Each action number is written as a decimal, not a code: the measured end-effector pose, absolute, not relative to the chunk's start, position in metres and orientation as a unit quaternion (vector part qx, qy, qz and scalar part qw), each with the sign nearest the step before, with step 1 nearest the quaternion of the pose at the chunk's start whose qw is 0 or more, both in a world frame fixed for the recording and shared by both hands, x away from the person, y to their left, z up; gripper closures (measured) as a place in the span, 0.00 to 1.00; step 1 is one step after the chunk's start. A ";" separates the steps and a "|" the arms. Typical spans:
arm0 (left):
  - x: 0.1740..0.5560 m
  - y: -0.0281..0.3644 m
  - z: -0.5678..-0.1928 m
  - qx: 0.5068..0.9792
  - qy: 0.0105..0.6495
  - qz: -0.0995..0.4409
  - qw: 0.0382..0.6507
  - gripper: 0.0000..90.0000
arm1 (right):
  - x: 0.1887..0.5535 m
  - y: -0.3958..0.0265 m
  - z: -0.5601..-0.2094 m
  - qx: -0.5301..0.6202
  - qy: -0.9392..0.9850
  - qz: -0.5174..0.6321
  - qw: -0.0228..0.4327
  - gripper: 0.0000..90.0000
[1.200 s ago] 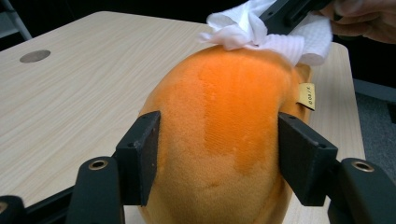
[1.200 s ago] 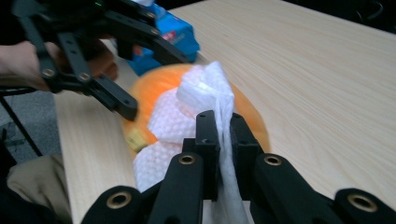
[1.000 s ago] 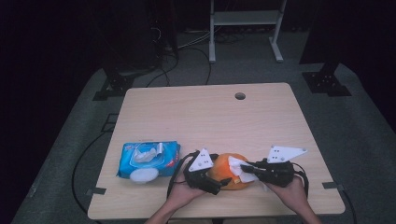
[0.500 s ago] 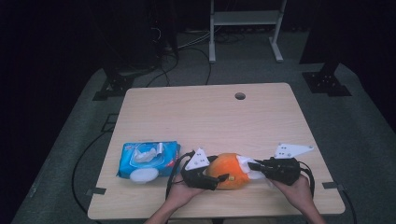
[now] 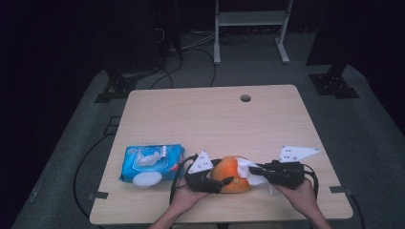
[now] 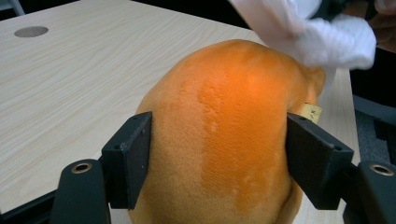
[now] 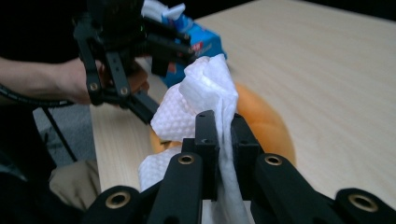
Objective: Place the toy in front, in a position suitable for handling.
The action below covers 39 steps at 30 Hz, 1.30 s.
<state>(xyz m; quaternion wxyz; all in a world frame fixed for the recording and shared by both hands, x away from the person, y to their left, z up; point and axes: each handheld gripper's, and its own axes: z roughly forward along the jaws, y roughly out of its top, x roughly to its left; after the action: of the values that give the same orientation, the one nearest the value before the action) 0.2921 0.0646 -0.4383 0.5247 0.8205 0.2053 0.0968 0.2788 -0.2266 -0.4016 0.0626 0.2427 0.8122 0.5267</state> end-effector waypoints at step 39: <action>0.274 0.042 -0.433 0.840 0.147 0.130 0.506 0.33 | 0.275 -0.214 -0.400 0.231 0.844 0.476 0.085 0.94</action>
<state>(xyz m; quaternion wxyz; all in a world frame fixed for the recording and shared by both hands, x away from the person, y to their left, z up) 0.2737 0.0417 -0.4327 0.5058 0.8401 0.1471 0.1297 0.2755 -0.2142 -0.3997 0.0851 0.2313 0.8443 0.4759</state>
